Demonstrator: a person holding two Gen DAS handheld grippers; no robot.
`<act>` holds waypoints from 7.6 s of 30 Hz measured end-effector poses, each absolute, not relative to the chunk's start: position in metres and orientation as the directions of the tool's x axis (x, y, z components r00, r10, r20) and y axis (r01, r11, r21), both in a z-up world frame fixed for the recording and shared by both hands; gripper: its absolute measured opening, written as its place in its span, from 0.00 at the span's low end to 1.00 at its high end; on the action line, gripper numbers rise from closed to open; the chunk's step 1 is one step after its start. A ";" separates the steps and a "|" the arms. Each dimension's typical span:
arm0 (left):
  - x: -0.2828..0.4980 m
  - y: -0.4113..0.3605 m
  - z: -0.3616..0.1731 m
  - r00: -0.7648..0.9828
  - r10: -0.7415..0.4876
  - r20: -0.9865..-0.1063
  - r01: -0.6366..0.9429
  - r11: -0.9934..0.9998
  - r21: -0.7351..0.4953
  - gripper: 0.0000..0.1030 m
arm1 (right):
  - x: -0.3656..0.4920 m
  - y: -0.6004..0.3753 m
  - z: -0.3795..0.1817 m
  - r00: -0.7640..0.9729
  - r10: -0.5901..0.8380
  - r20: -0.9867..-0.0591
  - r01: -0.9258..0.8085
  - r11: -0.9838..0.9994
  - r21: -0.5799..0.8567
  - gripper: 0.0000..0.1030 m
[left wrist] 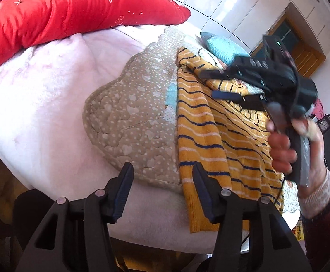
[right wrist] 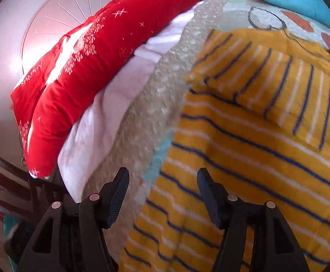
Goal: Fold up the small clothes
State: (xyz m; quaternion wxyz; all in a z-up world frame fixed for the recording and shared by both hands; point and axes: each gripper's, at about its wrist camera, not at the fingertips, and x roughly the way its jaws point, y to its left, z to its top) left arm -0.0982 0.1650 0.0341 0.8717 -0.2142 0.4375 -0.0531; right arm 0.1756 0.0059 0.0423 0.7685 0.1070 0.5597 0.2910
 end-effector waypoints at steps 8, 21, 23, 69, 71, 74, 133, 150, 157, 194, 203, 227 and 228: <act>-0.099 0.142 0.044 0.595 -0.270 -0.757 -0.058 0.925 -0.376 0.58 | 0.075 -0.177 0.017 0.331 0.476 -0.815 -0.125 0.878 0.462 0.65; -0.094 0.070 0.058 0.549 -0.260 -0.794 0.045 0.958 -0.282 0.60 | -0.011 -0.487 0.008 0.771 0.153 -0.618 0.457 0.544 0.704 0.73; -0.095 0.062 0.060 0.545 -0.251 -0.800 0.053 0.962 -0.266 0.60 | -0.008 -0.507 0.002 0.817 0.149 -0.558 0.456 0.427 0.781 0.76; -0.109 0.171 0.029 0.584 -0.282 -0.761 -0.060 0.920 -0.388 0.65 | 0.319 -0.047 0.037 0.480 0.445 -0.756 -0.016 0.866 0.499 0.09; -0.108 0.176 0.026 0.582 -0.288 -0.760 -0.072 0.913 -0.401 0.65 | 0.323 -0.028 0.031 0.454 0.431 -0.780 -0.042 0.885 0.464 0.09; -0.109 0.181 0.024 0.581 -0.286 -0.762 -0.085 0.909 -0.407 0.65 | 0.324 0.003 0.029 0.438 0.403 -0.803 -0.104 0.911 0.400 0.30; -0.035 0.119 0.008 0.404 -0.642 -0.652 0.091 0.737 -0.669 0.70 | -0.019 -0.282 -0.008 0.573 0.644 -0.506 0.048 0.590 0.806 0.67; -0.073 0.114 -0.001 0.372 -0.684 -0.628 0.116 0.705 -0.699 0.43 | -0.053 -0.213 -0.025 0.471 0.795 -0.381 -0.069 0.464 0.883 0.67; -0.068 0.116 -0.008 0.384 -0.610 -0.693 0.038 0.760 -0.649 0.10 | -0.060 -0.201 -0.020 0.516 0.701 -0.491 -0.018 0.583 0.813 0.40; -0.045 0.108 0.104 0.618 -0.414 -0.668 0.096 0.883 -0.459 0.08 | 0.007 -0.219 0.090 0.564 0.678 -0.472 -0.217 0.673 0.707 0.10; 0.098 0.086 0.094 0.612 -0.368 -0.700 0.046 0.900 -0.433 0.08 | 0.142 -0.240 0.070 0.610 0.628 -0.483 -0.086 0.659 0.748 0.10; 0.240 0.106 0.032 0.505 -0.513 -0.694 -0.130 0.750 -0.649 0.41 | 0.260 -0.328 -0.017 0.681 0.642 -0.352 0.253 0.245 0.936 0.66; 0.241 0.111 0.033 0.505 -0.532 -0.680 -0.132 0.731 -0.670 0.43 | 0.259 -0.333 -0.017 0.683 0.646 -0.341 0.254 0.227 0.940 0.66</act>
